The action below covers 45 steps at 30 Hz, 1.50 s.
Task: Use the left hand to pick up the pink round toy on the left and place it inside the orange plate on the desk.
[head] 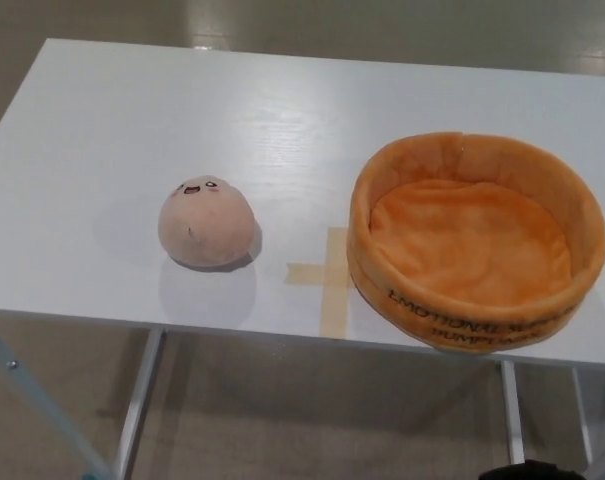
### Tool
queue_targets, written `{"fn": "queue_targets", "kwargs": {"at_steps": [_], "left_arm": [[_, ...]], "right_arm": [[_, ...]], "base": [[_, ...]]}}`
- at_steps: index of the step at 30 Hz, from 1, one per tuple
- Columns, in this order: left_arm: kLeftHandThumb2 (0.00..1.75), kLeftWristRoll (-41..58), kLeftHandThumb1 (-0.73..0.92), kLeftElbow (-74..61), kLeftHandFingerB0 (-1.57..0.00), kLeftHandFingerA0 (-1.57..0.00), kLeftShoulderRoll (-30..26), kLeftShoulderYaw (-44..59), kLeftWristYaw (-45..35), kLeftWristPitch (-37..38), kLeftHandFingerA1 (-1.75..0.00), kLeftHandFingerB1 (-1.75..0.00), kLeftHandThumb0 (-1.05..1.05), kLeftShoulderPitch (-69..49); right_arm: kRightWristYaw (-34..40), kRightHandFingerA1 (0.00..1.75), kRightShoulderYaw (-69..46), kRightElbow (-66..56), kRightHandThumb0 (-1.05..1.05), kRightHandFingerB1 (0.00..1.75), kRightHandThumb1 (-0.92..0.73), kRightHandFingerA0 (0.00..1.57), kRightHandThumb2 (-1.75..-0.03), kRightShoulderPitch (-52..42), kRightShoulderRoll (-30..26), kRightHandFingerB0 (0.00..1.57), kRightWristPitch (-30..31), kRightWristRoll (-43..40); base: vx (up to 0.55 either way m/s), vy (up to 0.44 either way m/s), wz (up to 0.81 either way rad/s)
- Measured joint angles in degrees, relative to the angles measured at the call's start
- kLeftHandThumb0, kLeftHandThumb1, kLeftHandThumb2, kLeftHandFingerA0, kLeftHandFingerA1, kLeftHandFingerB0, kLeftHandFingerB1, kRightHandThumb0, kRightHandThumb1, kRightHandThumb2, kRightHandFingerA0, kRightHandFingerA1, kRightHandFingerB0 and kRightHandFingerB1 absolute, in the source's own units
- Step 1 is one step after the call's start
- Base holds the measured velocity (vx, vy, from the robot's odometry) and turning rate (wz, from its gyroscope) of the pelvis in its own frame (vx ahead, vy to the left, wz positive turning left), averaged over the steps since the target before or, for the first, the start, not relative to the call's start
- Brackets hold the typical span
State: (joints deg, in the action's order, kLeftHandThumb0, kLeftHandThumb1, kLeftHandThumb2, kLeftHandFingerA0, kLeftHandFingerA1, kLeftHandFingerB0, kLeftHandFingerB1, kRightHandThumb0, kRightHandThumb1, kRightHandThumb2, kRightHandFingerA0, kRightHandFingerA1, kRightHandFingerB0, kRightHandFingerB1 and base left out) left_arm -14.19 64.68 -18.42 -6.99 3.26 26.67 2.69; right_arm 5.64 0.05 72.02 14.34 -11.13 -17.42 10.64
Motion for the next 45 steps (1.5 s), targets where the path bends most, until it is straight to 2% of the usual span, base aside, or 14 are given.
{"fn": "queue_targets", "kwargs": {"at_steps": [2, 13, 14, 16, 22, 23, 24, 25, 33, 34, 35, 36, 42, 45], "left_arm": [[0.64, -0.18, 0.49, -1.34, -0.12, -0.13, -1.21, -0.52, -1.27, 0.95, -0.34, -0.33, -0.43, -0.83], [0.64, 1.77, 0.51, -19.14, -0.11, -0.12, -8.7, -1.47, -11.45, 5.89, -0.34, -0.32, -0.43, -8.43], [0.95, 1.96, 0.46, -20.25, 0.0, 0.0, -9.04, -1.49, -11.96, 6.03, -0.49, -0.48, -0.27, -8.86], [0.95, 3.04, 0.46, -25.58, 0.0, 0.0, -10.61, -1.63, -14.12, 6.51, -0.49, -0.48, -0.27, -10.95], [0.94, 5.27, 0.45, -40.37, 0.0, 0.0, -14.41, -2.41, -17.85, 6.88, -0.5, -0.47, -0.26, -16.35], [0.55, 5.59, 0.5, -42.1, -0.13, -0.06, -14.82, -2.56, -18.3, 6.9, -0.26, -0.29, -0.33, -16.96], [0.55, 6.14, 0.5, -44.92, -0.13, -0.06, -15.41, -2.82, -19.02, 6.91, -0.26, -0.29, -0.33, -17.88], [0.64, 6.35, 0.46, -46.03, -0.08, -0.08, -15.7, -2.95, -19.32, 6.91, -0.19, -0.33, -0.36, -18.28], [0.61, 11.82, 0.46, -66.01, -0.11, -0.09, -20.29, -4.43, -25.27, 6.96, -0.2, -0.31, -0.26, -24.33], [0.92, 12.36, 0.46, -67.17, 0.0, -0.02, -20.57, -4.45, -25.64, 6.98, -0.51, -0.47, -0.18, -24.59], [0.92, 13.57, 0.46, -69.61, 0.0, -0.02, -21.07, -4.46, -26.52, 7.08, -0.51, -0.47, -0.18, -25.07], [0.57, 14.61, 0.48, -71.19, -0.15, -0.08, -21.26, -4.46, -27.12, 7.18, -0.24, -0.29, -0.25, -25.34], [0.62, 19.79, 0.49, -77.76, -0.12, -0.08, -21.08, -2.82, -29.19, 8.49, -0.21, -0.31, -0.26, -24.91], [0.63, 21.65, 0.47, -78.37, -0.1, -0.06, -20.5, -1.36, -29.87, 9.16, -0.18, -0.34, -0.16, -22.71]], "right_arm": [[0.07, 0.91, 0.12, 0.03, -0.11, 0.79, -0.57, 0.69, -0.62, 0.0, -0.01, 0.63, -0.05, 0.04], [0.04, 0.92, -0.28, 0.05, -0.13, 0.8, -0.56, 0.69, -0.61, 1.04, -0.1, 0.64, -0.05, -0.04], [0.03, 0.93, -0.28, 0.05, -0.13, 0.8, -0.56, 0.71, -0.62, 1.13, -0.09, 0.65, -0.05, -0.04], [0.04, 0.91, -0.29, 0.05, -0.13, 0.79, -0.57, 0.68, -0.61, 1.4, -0.09, 0.64, -0.05, -0.03], [0.04, 0.9, -0.31, 0.03, -0.14, 0.78, -0.57, 0.69, -0.62, 1.72, -0.1, 0.64, -0.05, -0.02], [0.04, 0.92, -0.29, 0.03, -0.13, 0.8, -0.54, 0.7, -0.65, 1.73, -0.1, 0.65, -0.04, -0.01], [0.04, 0.92, -0.27, 0.04, -0.13, 0.8, -0.54, 0.7, -0.65, 1.74, -0.1, 0.65, -0.04, 0.0], [0.03, 0.91, -0.27, 0.03, -0.13, 0.79, -0.55, 0.69, -0.63, 1.74, -0.1, 0.64, -0.05, 0.0], [0.05, 0.95, -0.27, 0.05, -0.13, 0.8, -0.56, 0.73, -0.62, 2.12, -0.1, 0.65, -0.04, -0.01], [0.05, 0.94, -0.27, 0.05, -0.13, 0.8, -0.57, 0.71, -0.62, 2.16, -0.09, 0.65, -0.04, -0.01], [0.06, 0.94, -0.28, 0.05, -0.13, 0.8, -0.57, 0.71, -0.62, 2.24, -0.1, 0.65, -0.03, -0.01], [0.07, 0.95, -0.28, 0.06, -0.12, 0.79, -0.57, 0.73, -0.61, 2.32, -0.09, 0.65, -0.01, -0.01], [0.06, 0.94, -0.29, 0.2, -0.11, 0.8, -0.57, 0.71, -0.61, 2.8, -0.1, 0.65, 0.07, -0.02], [0.06, 0.93, -0.37, 0.34, -0.12, 0.8, -0.56, 0.71, -0.62, 3.08, -0.1, 0.64, 0.15, -0.05]], "base": [[0.0, 0.0, 0.0], [0.0, 0.0, 0.0], [0.0, 0.0, 0.0], [0.0, 0.0, 0.0], [0.0, 0.0, 0.0], [0.0, 0.0, 0.0], [0.0, 0.0, 0.0], [0.0, 0.0, 0.0], [0.0, 0.0, 0.0], [0.0, 0.0, 0.0], [0.0, 0.0, 0.0], [0.0, 0.0, 0.0], [0.0, 0.0, 0.0], [0.0, 0.0, 0.0]]}}
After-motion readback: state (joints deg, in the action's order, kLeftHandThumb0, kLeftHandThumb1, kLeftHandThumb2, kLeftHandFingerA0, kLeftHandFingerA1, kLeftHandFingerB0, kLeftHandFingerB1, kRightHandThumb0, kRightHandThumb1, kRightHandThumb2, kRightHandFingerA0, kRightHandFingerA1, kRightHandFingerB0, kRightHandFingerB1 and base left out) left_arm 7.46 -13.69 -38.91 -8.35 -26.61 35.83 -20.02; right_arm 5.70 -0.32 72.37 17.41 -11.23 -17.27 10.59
